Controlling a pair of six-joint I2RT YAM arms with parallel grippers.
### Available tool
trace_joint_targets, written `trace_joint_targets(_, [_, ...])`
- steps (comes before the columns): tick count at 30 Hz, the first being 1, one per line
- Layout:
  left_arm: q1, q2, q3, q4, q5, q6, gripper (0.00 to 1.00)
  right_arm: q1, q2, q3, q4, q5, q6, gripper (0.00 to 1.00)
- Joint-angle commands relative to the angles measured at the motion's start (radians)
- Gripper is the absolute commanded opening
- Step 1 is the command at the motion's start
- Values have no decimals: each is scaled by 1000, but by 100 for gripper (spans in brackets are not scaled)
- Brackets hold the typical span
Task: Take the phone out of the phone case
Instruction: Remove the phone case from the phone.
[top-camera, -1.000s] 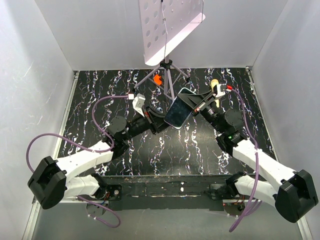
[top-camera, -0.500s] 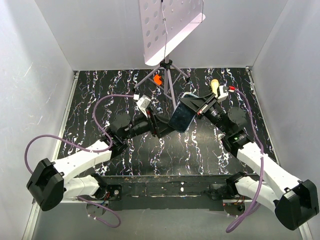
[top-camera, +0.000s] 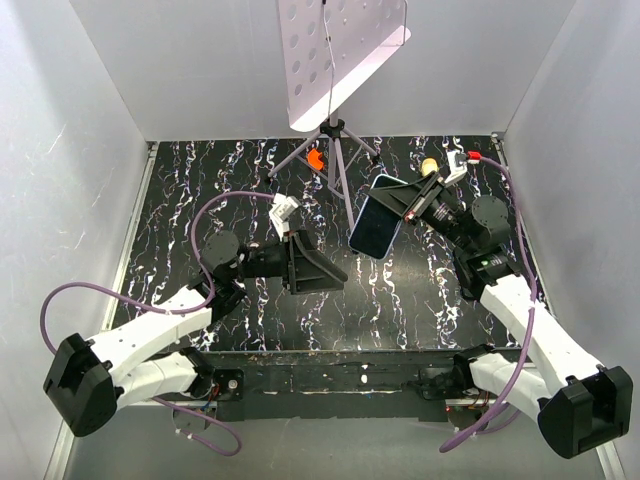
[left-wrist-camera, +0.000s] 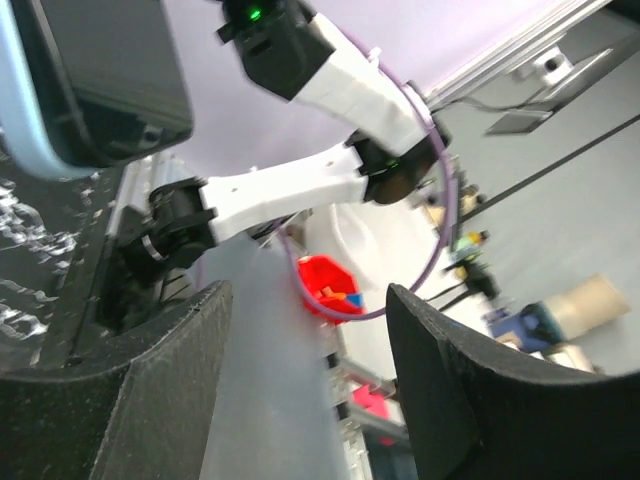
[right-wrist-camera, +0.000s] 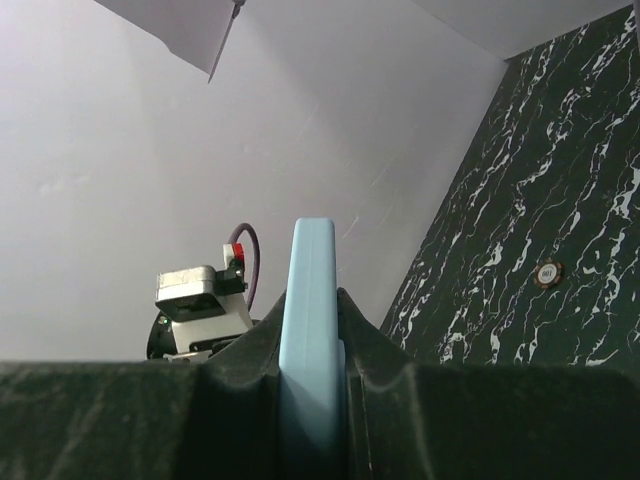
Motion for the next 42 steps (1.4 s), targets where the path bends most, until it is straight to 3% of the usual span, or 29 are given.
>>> trace_joint_targets(1, [-1,28,-58,442,-132,-432,61,-1,13,38,110,-20,10,1])
trace_joint_targets(3, [-8,36,-64,485,-212,-462,60,-3,17,23,139,-14,35,1])
trace_joint_targets(7, [-13,33,-34,344,-261,-388,47,3,20,14,156,-6,58,1])
trace_joint_targets(21, [-15,94,-30,245,-387,-331,30,19,3,0,153,26,64,1])
trace_joint_targets(32, [-15,134,-30,215,-401,-310,25,22,-3,-13,173,26,81,1])
trace_joint_targets(42, [-13,166,3,196,-424,-305,29,29,6,-26,191,7,83,1])
